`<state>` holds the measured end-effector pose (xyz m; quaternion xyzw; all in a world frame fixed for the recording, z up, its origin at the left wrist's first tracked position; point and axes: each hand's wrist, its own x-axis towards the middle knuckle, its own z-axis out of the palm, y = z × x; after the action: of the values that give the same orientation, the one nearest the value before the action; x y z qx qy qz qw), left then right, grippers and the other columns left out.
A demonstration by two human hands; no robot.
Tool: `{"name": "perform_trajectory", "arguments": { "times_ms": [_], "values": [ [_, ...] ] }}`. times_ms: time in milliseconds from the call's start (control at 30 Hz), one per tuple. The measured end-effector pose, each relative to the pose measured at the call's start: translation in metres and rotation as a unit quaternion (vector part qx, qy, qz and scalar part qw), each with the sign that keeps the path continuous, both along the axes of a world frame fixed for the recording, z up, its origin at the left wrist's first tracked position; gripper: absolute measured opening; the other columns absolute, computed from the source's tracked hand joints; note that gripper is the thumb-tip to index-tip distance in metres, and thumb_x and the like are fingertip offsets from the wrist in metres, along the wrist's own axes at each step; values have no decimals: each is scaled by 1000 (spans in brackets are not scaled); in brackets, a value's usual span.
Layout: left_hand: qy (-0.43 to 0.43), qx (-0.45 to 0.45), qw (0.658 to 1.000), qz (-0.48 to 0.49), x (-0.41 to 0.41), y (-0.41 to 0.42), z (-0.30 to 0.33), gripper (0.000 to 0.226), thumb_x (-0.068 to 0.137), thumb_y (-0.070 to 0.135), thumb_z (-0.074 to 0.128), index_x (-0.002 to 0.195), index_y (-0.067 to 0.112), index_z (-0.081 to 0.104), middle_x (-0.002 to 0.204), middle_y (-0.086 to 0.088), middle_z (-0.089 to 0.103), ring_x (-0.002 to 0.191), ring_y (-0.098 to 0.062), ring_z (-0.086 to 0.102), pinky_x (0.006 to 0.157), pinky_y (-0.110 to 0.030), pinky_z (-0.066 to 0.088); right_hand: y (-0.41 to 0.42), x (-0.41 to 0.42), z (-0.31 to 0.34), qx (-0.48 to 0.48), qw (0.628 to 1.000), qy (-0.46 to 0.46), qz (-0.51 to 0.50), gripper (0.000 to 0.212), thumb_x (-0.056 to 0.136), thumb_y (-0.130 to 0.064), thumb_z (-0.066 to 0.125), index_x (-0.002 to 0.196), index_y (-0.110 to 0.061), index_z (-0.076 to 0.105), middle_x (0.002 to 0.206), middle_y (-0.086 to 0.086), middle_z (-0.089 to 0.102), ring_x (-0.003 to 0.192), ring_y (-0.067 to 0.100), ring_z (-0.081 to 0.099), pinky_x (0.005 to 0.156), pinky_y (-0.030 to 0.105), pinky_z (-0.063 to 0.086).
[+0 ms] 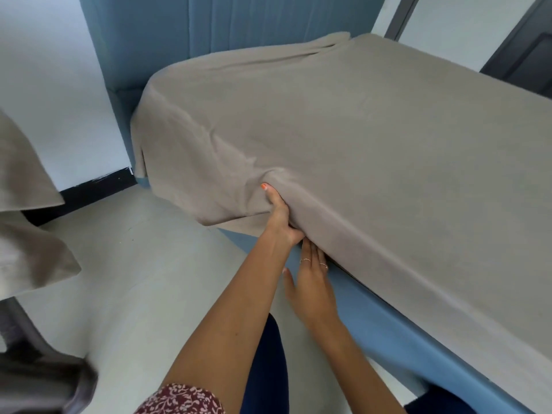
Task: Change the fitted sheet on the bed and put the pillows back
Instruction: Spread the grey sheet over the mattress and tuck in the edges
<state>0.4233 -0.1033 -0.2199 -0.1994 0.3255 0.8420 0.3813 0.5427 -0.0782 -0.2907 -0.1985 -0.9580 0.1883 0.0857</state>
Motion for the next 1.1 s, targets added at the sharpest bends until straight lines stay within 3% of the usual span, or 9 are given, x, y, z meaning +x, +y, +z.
{"name": "perform_trajectory", "arguments": {
  "times_ms": [100, 233, 400, 467, 533, 800, 900, 1000, 1100],
  "values": [
    [23, -64, 998, 15, -6, -6, -7, 83, 79, 79, 42, 127, 14, 53, 129, -8, 58, 118, -31, 56, 93, -49, 50, 4, 1, -13, 174, 984, 27, -23, 63, 88, -37, 54, 138, 1, 46, 137, 15, 53, 127, 26, 52, 106, 37, 38],
    [119, -246, 951, 142, -11, -29, -39, 39, 79, 38, 77, 86, 5, 58, 89, -3, 63, 83, -21, 61, 84, -43, 57, 3, -9, -19, 204, 978, -7, -47, 74, 88, -53, 31, 129, 4, 54, 128, 19, 60, 120, 30, 57, 102, 42, 42],
    [122, -268, 950, 101, -5, -39, -46, 18, 92, 25, 59, 99, 11, 52, 88, -3, 57, 86, -26, 59, 83, -35, 51, -20, -39, -2, 143, 981, -79, -106, 69, 85, -55, 49, 106, 9, 60, 101, 28, 65, 97, 41, 64, 89, 46, 51],
    [105, -250, 960, 71, 6, -41, -49, 11, 95, 18, 52, 99, 8, 51, 68, -1, 56, 61, -16, 57, 61, -27, 48, -24, -46, 9, 122, 983, -87, -106, 60, 85, -50, 59, 99, 9, 59, 93, 28, 64, 88, 42, 64, 79, 45, 51],
    [95, -237, 966, 27, 18, -45, -50, 13, 93, 10, 48, 81, 7, 52, 44, 1, 51, 45, -13, 47, 49, -24, 36, -21, -48, 25, 110, 982, -122, -92, 54, 94, -47, 49, 106, 4, 57, 103, 25, 64, 96, 40, 62, 79, 42, 48],
    [84, -136, 984, -77, 16, -45, -45, 17, 98, 12, 44, 99, 3, 58, 88, -13, 62, 76, -23, 61, 72, -33, 55, 11, 22, 56, 9, 959, -235, 156, 55, 92, -60, 41, 136, -28, 48, 129, -4, 60, 119, 14, 54, 97, 36, 46],
    [77, -137, 985, -70, 13, -47, -45, 20, 99, 15, 40, 90, 10, 57, 88, -10, 63, 82, -21, 60, 74, -34, 51, 8, 43, 78, 39, 975, -82, 203, 63, 88, -72, 27, 117, -32, 67, 128, -15, 61, 117, 4, 56, 100, 28, 46],
    [52, -126, 990, -27, 15, -46, -45, 21, 97, 16, 42, 81, 14, 56, 85, -8, 62, 78, -19, 58, 75, -31, 49, 27, 14, 103, 129, 965, 97, 206, 47, 92, -50, 38, 114, -23, 69, 127, -3, 63, 114, 16, 60, 100, 19, 34],
    [44, -109, 993, 30, 15, -37, -38, 21, 94, 5, 42, 85, 15, 58, 82, -5, 60, 76, -17, 56, 69, -26, 48, 55, -34, 132, 172, 964, -15, 202, 68, 83, -66, 26, 142, -35, 43, 154, -5, 31, 141, 15, 31, 115, 30, 14]
  ]
}}
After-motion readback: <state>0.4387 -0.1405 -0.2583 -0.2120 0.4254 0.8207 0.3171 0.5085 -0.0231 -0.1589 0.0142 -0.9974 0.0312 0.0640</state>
